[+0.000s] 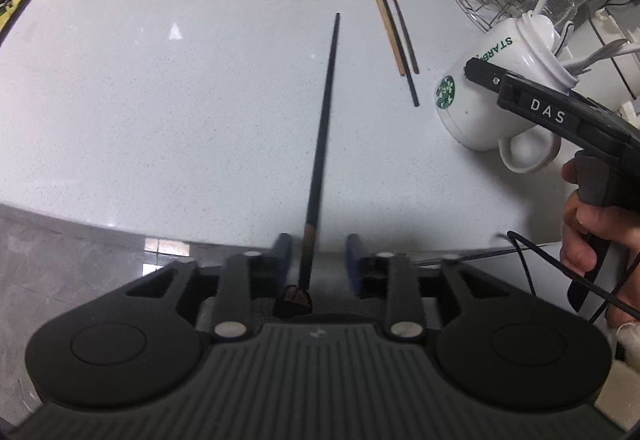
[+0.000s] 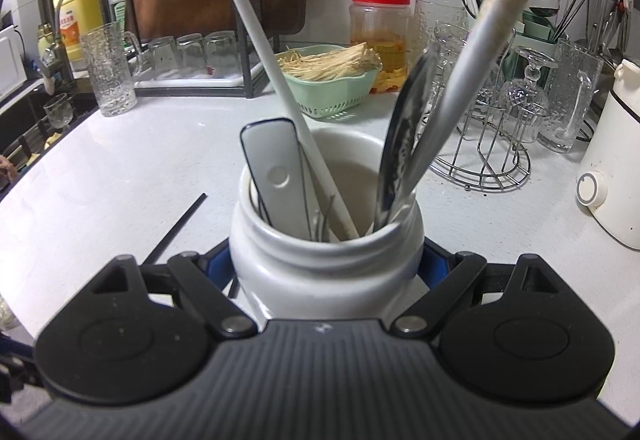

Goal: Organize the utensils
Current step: 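Lift the black chopstick with left gripper and carry it over the jar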

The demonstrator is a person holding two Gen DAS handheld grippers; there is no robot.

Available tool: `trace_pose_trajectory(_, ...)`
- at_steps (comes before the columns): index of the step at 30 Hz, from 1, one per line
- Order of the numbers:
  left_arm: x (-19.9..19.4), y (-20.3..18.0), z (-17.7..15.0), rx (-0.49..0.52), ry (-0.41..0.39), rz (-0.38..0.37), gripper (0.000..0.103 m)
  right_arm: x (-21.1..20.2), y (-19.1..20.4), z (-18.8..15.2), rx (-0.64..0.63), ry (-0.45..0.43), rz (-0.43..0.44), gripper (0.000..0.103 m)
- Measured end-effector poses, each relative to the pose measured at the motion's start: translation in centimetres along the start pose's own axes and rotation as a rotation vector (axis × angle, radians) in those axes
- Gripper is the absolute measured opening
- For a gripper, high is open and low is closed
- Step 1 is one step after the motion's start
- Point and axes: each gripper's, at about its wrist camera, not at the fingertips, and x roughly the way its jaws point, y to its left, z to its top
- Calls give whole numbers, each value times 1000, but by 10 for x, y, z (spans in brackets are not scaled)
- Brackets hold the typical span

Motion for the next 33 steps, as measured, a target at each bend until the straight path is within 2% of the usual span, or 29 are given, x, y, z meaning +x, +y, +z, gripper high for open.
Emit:
trace_pose_trajectory(5,-1,1,-10,3,1,61,46,-1,3,-1,-19,0,21,91)
trace_pose_trajectory(10,5,2,-16,-14,14,88,46,0,5,0,-27,1,30,91)
trace_pose_trajectory(19,10,-2,-19,-3,15,46,43,1,5,0,-31,-2,31,91)
trace_pose_trajectory(21,11,-2,-17,-2,17,37,37,1,5,0,-33,-2,31,91)
trace_pose_trajectory(23,11,-3,-16,-1,13,47,35,1,5,-1,-31,-2,31,91)
trace_pose_trajectory(26,11,-2,-15,-15,11,47,22,0,6,-2,-29,-8,30,91)
trace_pose_trajectory(30,10,-2,-12,4,15,79,10,0,6,-3,-29,-15,30,91)
trace_pose_trajectory(33,1,-5,-10,20,19,90,8,0,6,-3,-31,-17,30,91)
